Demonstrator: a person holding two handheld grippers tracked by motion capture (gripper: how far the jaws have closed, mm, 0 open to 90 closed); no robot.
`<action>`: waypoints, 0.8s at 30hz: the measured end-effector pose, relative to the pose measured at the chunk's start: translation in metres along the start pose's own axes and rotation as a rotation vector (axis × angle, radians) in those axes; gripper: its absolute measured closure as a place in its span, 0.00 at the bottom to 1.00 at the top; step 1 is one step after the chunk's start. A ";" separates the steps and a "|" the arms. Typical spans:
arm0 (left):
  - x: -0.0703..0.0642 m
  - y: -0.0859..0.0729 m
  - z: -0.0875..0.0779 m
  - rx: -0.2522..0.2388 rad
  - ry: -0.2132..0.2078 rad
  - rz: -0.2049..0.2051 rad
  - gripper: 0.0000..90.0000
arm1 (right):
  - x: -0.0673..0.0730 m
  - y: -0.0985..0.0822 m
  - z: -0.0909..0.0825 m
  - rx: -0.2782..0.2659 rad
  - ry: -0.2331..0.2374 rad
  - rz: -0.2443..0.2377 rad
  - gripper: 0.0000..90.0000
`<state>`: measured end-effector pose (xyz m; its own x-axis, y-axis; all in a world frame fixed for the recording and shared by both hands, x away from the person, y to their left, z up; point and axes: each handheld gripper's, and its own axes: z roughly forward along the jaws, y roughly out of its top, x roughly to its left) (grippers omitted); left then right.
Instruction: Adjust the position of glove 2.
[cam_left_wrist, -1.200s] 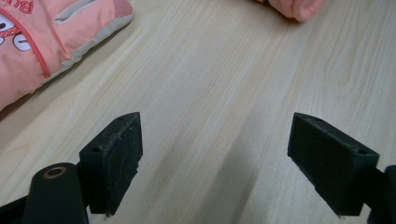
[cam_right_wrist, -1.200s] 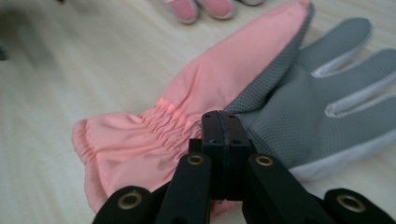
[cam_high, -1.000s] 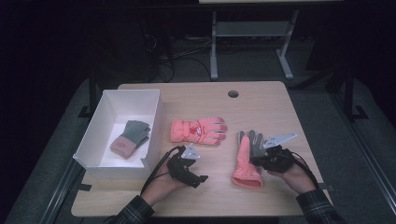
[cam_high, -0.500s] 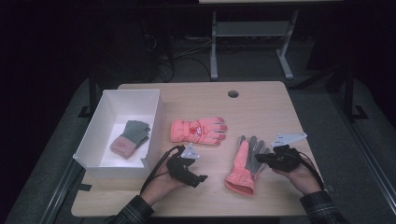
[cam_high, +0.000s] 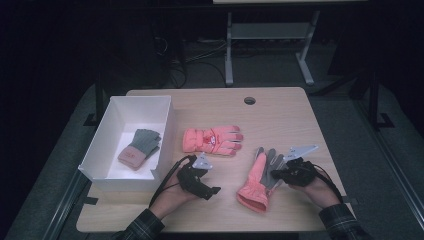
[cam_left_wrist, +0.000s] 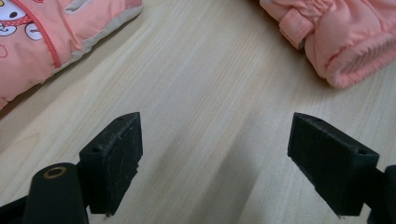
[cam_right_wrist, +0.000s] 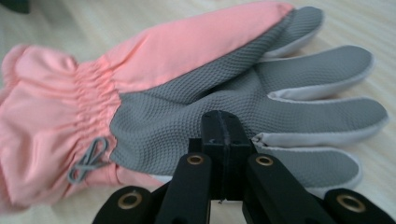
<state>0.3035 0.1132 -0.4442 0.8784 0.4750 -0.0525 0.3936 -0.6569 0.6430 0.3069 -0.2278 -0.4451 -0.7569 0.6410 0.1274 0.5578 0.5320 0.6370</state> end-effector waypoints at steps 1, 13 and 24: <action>0.000 0.000 -0.001 0.001 -0.002 0.000 0.20 | 0.006 0.001 0.001 0.008 0.009 -0.011 1.00; 0.005 -0.001 -0.005 -0.001 0.012 -0.010 0.20 | 0.036 0.008 0.007 0.038 0.039 -0.067 1.00; 0.005 -0.001 -0.005 -0.003 0.015 -0.013 0.20 | 0.048 0.007 0.004 0.011 0.048 -0.082 0.93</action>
<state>0.3061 0.1194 -0.4416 0.8690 0.4924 -0.0491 0.4042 -0.6490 0.6445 0.2753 -0.1910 -0.4376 -0.8153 0.5681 0.1120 0.4971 0.5874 0.6386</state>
